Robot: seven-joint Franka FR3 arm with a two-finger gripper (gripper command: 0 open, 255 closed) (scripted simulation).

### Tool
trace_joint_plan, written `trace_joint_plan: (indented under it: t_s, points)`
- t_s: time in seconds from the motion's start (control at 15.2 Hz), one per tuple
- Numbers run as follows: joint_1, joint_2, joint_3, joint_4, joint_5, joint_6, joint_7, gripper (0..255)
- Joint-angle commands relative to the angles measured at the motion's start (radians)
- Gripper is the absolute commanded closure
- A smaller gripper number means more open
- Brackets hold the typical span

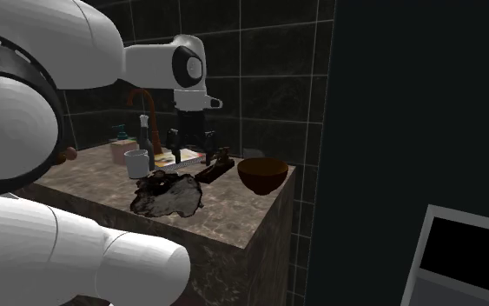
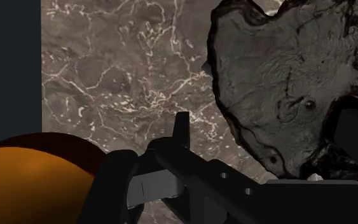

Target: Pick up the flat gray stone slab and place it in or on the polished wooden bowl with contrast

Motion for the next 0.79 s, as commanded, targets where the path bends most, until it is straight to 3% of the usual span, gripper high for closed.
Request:
trace_joint_plan:
  t_s: [0.0,0.73]
  points:
    - [0.0,0.0,0.0,0.0,0.0,0.0,0.0,0]
    - [0.031,0.381,-0.12,0.238,-0.144,0.159,-0.37,0]
